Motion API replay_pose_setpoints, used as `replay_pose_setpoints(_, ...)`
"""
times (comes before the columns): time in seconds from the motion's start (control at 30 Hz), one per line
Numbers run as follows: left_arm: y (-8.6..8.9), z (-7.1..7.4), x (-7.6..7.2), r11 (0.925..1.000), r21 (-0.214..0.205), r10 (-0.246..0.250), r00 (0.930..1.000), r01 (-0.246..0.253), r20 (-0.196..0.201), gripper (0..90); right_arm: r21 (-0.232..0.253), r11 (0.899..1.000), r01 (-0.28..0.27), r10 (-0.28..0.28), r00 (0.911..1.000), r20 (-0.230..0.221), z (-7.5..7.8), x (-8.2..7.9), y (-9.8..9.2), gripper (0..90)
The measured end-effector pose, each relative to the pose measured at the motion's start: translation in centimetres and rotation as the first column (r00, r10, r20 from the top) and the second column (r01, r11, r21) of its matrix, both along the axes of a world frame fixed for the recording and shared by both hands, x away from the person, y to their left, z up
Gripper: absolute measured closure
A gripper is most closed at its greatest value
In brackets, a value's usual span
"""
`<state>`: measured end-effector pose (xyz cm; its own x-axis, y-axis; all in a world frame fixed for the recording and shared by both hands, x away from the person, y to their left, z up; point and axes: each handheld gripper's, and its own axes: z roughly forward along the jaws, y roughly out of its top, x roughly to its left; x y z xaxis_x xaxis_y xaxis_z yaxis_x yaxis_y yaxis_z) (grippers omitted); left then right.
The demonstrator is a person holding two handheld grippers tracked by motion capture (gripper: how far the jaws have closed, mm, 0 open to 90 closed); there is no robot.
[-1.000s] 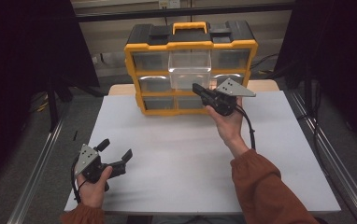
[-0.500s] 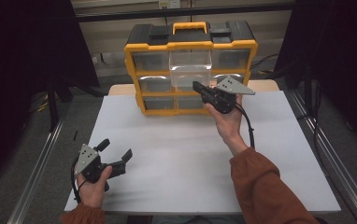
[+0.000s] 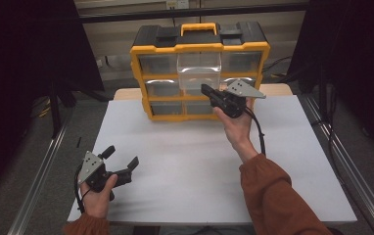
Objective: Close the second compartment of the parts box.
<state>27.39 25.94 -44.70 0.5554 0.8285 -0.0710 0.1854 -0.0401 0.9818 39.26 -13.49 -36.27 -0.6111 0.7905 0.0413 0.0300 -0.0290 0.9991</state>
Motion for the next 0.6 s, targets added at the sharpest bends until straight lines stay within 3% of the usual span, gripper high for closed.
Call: replay_pose_setpoints(0.6, -0.01, -0.01, 0.0, 1.0, 0.003, 0.002, 1.0, -0.002, 0.0, 3.6, -0.001, 1.0, 0.014, -0.014, 0.9999, -0.008, 0.08, 0.92, 0.23, 90.0)
